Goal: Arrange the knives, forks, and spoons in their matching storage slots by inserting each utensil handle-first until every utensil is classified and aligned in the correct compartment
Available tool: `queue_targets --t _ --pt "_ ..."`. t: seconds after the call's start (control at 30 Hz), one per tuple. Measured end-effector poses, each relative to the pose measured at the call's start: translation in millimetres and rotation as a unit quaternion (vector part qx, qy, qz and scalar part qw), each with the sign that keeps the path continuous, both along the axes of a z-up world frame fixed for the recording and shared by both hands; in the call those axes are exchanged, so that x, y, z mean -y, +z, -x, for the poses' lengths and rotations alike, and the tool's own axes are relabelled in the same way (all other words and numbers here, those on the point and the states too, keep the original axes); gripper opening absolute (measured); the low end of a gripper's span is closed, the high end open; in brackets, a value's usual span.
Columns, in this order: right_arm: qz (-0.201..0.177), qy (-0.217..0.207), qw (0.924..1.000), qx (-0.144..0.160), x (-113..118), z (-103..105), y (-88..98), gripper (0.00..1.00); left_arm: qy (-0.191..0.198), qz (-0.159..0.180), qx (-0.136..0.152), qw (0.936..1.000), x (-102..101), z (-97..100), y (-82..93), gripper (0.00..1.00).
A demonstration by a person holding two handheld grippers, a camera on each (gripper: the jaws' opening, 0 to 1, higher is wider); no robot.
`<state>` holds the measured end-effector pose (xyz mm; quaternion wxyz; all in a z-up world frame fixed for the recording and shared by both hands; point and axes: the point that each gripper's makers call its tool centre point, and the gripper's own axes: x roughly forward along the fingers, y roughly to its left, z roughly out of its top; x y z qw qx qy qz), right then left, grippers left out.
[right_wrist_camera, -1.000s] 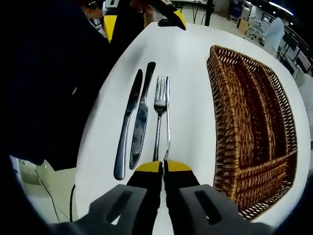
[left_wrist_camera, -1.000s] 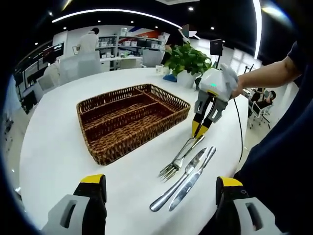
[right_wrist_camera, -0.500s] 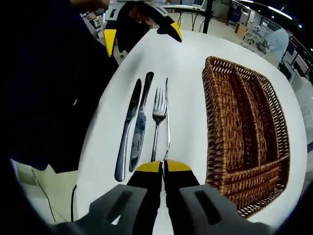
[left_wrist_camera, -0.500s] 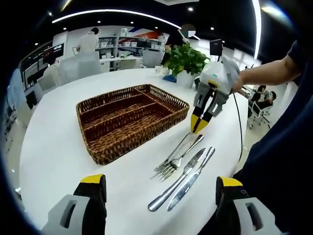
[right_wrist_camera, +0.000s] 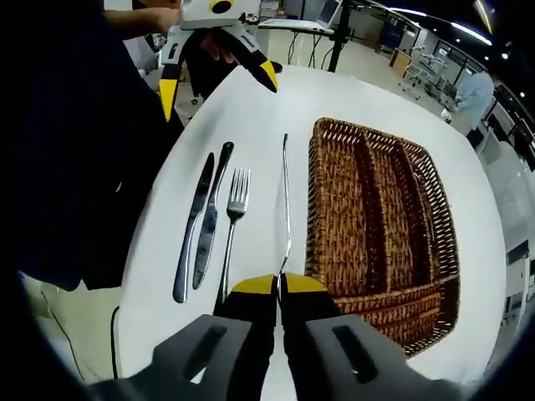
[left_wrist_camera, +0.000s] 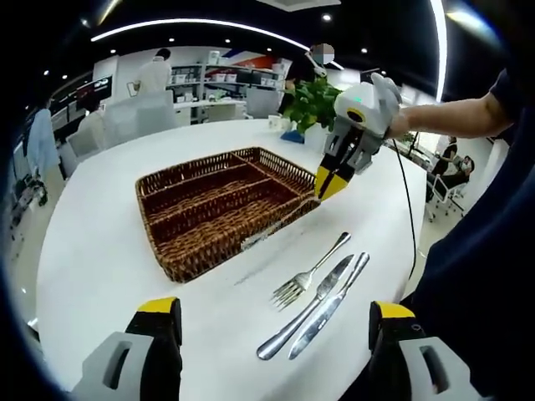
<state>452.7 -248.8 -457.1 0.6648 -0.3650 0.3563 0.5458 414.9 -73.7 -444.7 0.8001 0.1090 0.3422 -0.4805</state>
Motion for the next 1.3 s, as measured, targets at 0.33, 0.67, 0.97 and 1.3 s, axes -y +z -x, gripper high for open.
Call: queue_targets --t 0.33,0.67,0.97,1.3 --pt "-0.002 -0.012 0.9996 0.026 3.3 -35.9 19.4 0.00 0.004 -0.001 0.005 1.0000 -4.8 -6.0 3.4 0.97" --pt "-0.001 -0.017 0.9990 0.041 3.3 -73.0 31.6 0.00 0.018 0.001 0.006 0.9998 -11.8 -10.8 4.9 0.97" --pt "0.001 -0.021 0.9992 0.034 0.4 -102.7 26.0 0.00 0.024 -0.001 0.002 0.9997 -15.8 -12.3 3.9 0.97" --pt "-0.003 -0.027 0.9996 0.012 -5.9 -122.1 8.3 0.00 0.037 -0.001 -0.002 0.9993 -19.0 -20.5 3.1 0.97"
